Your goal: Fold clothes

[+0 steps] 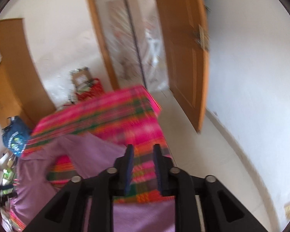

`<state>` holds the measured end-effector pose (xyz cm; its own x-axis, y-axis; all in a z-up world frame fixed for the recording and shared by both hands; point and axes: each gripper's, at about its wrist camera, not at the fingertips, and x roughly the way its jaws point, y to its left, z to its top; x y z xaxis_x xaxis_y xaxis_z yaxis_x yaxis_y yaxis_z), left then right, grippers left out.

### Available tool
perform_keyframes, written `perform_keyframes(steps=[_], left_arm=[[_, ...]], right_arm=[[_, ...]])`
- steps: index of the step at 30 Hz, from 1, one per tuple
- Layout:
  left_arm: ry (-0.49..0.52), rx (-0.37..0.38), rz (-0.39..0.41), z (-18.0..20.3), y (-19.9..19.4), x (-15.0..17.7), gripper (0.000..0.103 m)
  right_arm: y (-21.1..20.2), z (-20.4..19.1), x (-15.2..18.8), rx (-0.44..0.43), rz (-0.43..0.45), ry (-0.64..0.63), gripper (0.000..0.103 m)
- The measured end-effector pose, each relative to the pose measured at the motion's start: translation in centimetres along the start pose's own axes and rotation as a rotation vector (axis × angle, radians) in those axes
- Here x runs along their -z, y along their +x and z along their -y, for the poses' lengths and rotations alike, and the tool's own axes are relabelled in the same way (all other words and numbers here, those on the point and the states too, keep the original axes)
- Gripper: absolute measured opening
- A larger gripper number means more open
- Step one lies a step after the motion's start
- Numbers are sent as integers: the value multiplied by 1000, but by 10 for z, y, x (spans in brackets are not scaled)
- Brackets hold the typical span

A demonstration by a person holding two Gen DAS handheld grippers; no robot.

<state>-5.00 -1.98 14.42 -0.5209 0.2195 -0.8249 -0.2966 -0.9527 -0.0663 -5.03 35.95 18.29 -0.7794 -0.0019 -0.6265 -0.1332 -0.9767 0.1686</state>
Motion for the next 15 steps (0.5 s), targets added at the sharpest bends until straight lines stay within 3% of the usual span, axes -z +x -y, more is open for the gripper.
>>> perform_keyframes(steps=[4, 9, 12, 15], left_arm=[[-105, -96, 4, -54, -26, -27, 59], [-81, -225, 31, -96, -35, -48, 59], [-39, -281, -22, -114, -8, -52, 59], [-32, -290, -97, -128, 30, -47, 59]], right_arm=[[-30, -41, -51, -78, 81, -46, 25], [-48, -101, -100, -176, 172, -157, 39], [-13, -135, -103, -192, 111, -253, 41], [39, -163, -81, -197, -3, -330, 41]])
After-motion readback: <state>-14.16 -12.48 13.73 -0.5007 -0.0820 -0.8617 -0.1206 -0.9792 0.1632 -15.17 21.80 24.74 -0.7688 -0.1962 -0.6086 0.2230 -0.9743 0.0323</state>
